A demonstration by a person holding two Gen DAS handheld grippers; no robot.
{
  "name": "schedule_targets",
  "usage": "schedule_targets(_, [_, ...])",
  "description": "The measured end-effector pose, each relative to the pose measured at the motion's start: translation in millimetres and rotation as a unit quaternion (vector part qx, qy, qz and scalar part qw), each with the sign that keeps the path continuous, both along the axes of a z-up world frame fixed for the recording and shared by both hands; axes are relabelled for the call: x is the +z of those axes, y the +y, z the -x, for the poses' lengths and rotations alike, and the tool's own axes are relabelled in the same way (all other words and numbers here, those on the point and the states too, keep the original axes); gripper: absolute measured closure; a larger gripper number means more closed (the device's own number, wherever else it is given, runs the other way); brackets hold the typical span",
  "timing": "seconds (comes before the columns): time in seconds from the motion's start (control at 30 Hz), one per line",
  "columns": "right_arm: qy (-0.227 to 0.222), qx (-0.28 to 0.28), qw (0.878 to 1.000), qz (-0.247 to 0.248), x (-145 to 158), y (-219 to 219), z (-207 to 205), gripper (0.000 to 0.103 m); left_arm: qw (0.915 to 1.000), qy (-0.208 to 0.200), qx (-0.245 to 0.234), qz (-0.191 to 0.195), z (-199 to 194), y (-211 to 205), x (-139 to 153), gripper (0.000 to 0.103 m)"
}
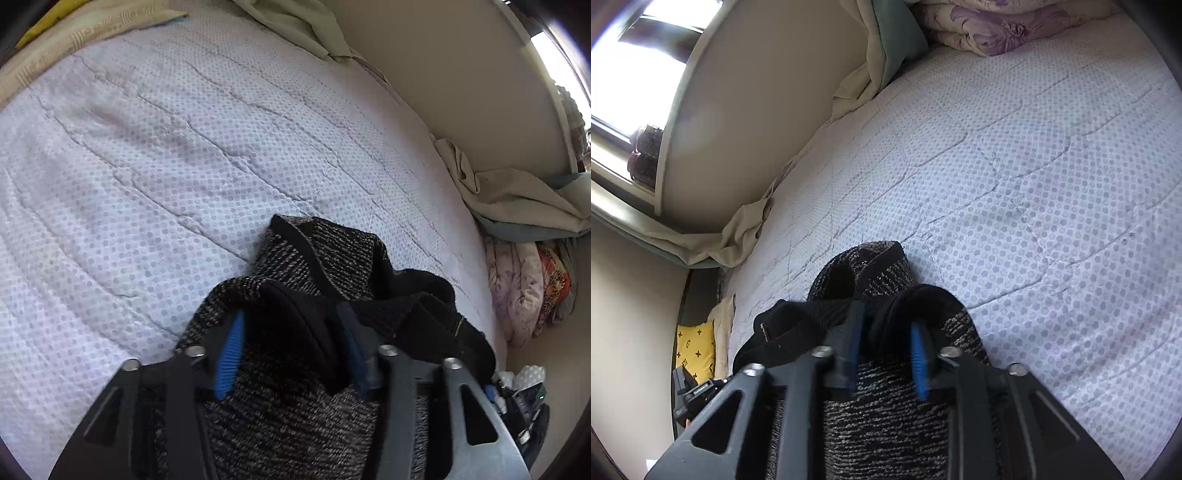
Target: Fold large clothes
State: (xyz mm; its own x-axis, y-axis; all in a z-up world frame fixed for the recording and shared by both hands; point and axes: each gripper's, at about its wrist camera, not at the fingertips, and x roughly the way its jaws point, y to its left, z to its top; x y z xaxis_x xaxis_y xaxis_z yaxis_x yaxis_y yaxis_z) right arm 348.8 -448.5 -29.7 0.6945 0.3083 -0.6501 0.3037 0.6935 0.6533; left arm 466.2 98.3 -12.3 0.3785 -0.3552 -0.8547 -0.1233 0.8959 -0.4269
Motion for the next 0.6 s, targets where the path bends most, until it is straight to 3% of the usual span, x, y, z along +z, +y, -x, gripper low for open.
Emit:
schedule_targets(0.07, [0.0,-0.015,1.0,0.015,7.0,1.2,6.1,0.059,0.9996,-0.011,0.0,-0.024,7.9,2.3,8.2,0.032])
schedule_targets(0.13, [-0.005,-0.028,0.999,0.018,12.9,-1.7,15.2,0.056,0.9987,-0.02,0.002,-0.047,17.1,8.0,15.2,0.024])
schedule_targets(0.33, [0.005,-0.05,0.999,0.014,18.3,-6.3,41.8,0.052,0.9959,-0.04,0.009,-0.08,54.3,45.2,31.1,0.024])
schedule_targets(0.43, [0.013,-0.049,0.998,0.025,25.7,-6.6,59.6,0.052,0.9951,-0.053,0.018,-0.082,78.0,60.5,38.0,0.024])
schedule_targets(0.6, [0.018,-0.049,0.998,0.037,32.1,-4.8,97.4,0.052,0.9961,-0.045,-0.006,-0.076,109.4,62.5,35.6,0.024])
